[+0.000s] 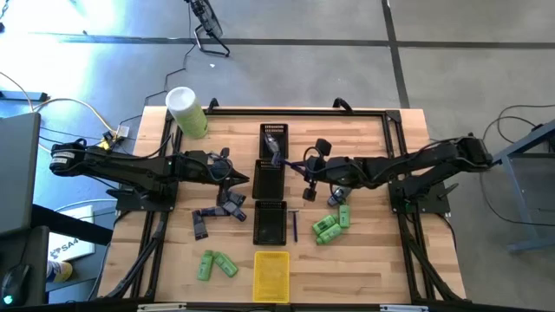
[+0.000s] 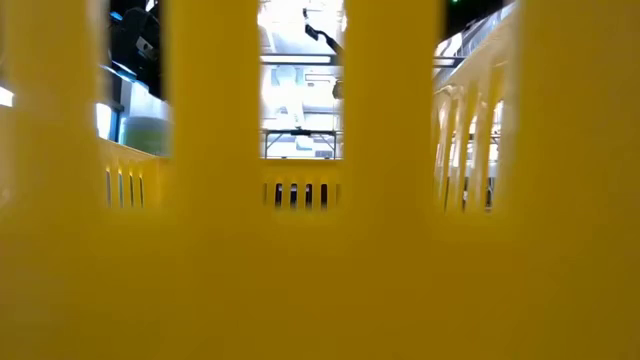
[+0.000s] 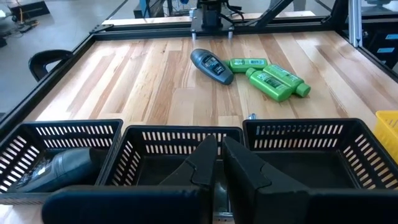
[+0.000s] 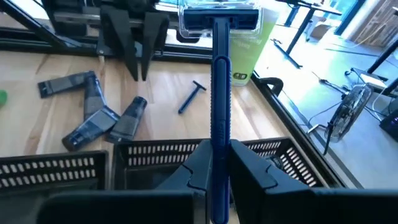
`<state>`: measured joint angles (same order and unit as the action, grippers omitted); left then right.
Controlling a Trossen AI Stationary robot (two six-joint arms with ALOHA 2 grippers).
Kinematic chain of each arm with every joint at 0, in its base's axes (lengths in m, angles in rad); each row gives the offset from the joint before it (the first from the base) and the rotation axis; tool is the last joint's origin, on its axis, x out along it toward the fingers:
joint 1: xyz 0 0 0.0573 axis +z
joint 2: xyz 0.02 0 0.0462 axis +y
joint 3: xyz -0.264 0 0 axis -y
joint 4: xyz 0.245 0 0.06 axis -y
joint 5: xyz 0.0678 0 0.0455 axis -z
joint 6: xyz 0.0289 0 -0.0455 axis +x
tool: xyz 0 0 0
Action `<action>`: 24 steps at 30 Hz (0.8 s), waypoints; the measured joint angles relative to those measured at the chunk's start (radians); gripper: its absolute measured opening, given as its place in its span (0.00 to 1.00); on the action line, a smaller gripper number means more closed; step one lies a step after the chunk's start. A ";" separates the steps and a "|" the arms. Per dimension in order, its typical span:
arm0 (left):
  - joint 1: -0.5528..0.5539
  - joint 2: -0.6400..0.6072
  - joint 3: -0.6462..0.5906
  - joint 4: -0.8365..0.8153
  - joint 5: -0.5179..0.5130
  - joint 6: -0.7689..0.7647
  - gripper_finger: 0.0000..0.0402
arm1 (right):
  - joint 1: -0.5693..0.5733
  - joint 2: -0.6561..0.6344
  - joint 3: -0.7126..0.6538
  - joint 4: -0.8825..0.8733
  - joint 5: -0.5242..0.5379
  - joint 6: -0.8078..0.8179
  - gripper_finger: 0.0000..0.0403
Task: Pick & Place Travel size toiletries
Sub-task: Put the blue razor into the yellow bin
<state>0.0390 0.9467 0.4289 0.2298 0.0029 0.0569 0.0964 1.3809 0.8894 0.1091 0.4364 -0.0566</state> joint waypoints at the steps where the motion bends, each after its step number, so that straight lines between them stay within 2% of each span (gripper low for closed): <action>1: 0.000 0.000 0.000 0.000 0.000 0.014 0.06 | -0.003 0.000 0.000 0.000 0.000 0.000 0.07; 9: 0.000 0.000 0.000 0.014 0.000 0.093 0.06 | -0.017 0.001 0.000 0.001 -0.001 0.000 0.07; 20: 0.000 0.008 -0.001 0.039 -0.047 0.095 0.06 | -0.026 0.001 0.000 0.000 -0.001 0.000 0.07; 24: 0.000 0.022 -0.001 0.104 -0.047 0.092 0.13 | -0.026 0.001 0.000 0.000 -0.002 0.001 0.07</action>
<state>0.0391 0.9691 0.4282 0.3334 -0.0444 0.1486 0.0708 1.3819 0.8894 0.1093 0.4347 -0.0559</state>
